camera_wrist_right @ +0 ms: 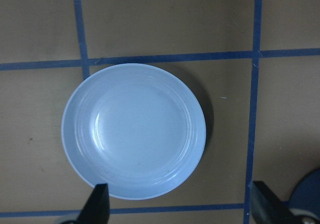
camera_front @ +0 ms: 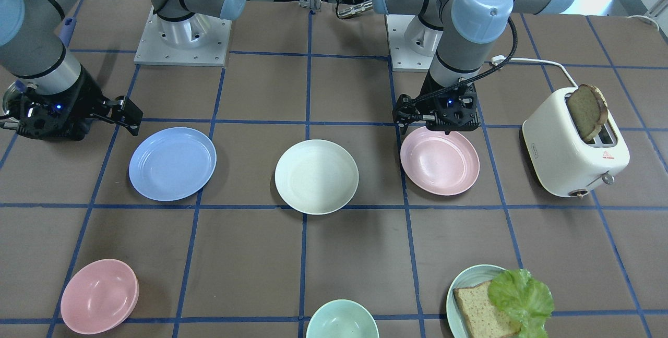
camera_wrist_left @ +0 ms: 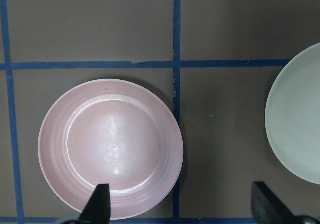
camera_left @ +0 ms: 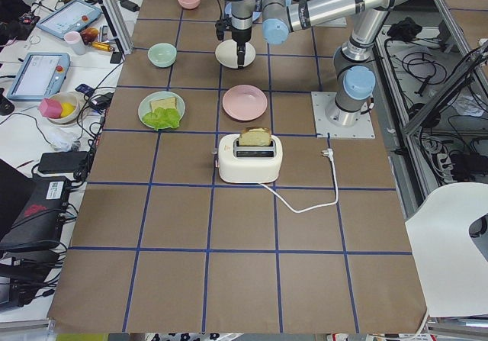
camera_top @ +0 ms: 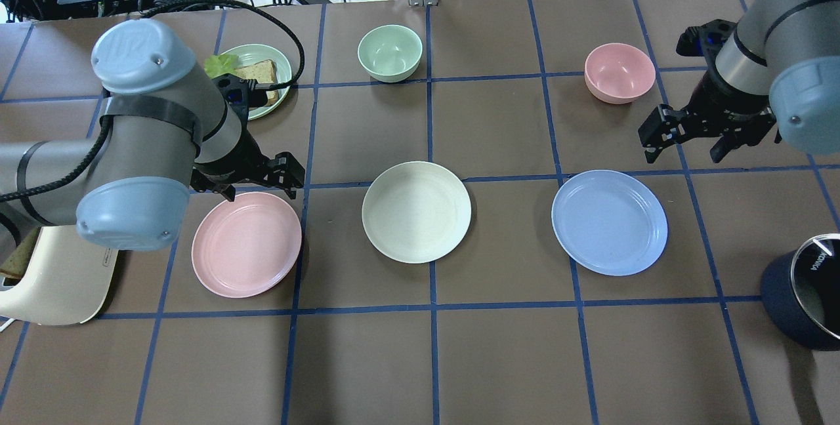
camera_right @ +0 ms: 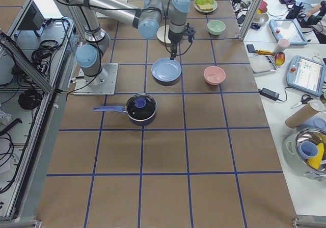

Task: Stack three plates with pink and blue
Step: 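Move the left gripper to the pink plate while the right reaches the blue plate, then grasp the pink plate rim with the left gripper while the right grasps the blue plate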

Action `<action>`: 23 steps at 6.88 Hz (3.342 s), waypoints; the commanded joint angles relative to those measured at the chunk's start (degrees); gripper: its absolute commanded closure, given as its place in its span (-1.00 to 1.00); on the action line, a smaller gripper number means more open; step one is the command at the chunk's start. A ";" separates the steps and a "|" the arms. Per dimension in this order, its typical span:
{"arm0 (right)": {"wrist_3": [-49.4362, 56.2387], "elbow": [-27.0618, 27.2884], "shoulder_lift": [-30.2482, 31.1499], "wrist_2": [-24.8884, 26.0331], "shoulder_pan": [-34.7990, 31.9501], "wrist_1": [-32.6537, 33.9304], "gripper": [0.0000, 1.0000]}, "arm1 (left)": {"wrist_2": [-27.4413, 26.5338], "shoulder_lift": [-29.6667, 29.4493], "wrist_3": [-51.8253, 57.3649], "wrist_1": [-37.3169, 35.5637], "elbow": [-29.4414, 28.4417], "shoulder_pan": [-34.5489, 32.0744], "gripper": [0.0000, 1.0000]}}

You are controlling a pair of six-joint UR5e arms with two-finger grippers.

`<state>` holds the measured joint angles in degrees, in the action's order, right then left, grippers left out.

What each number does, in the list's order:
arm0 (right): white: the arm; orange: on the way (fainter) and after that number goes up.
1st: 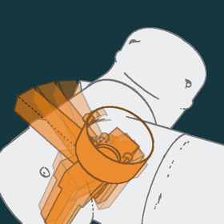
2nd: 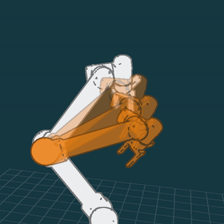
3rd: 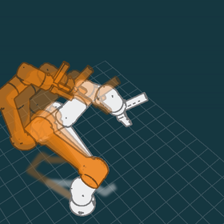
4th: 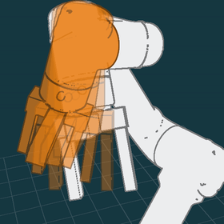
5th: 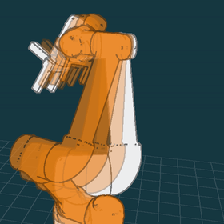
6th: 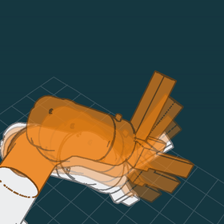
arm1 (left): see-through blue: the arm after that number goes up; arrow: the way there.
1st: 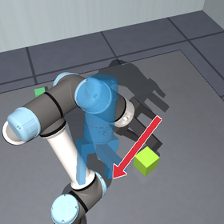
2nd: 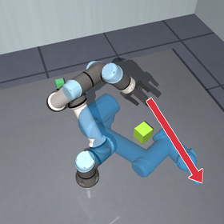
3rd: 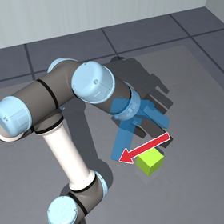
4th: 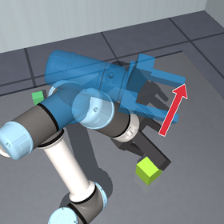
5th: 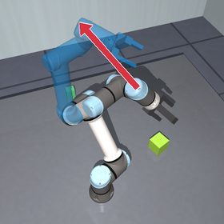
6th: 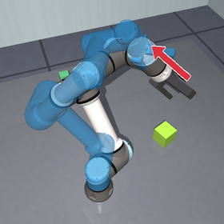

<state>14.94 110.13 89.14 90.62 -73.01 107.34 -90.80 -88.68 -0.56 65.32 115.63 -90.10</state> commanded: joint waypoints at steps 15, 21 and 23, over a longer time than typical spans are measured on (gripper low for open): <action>9.31 12.41 -9.87 -7.39 7.70 19.93 1.00 | -0.07 -7.90 -0.85 -16.98 11.81 -2.52 -0.14; 9.49 6.15 -9.60 -7.91 7.44 15.71 1.00 | -0.43 -10.45 1.00 -19.88 11.81 -2.44 0.00; 9.49 5.54 -9.60 -7.92 7.44 15.71 1.00 | -0.60 -11.42 1.17 -21.81 11.73 -2.44 0.16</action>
<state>24.40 116.09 79.54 82.74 -65.56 123.05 -91.28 -99.54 0.52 44.34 127.51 -92.56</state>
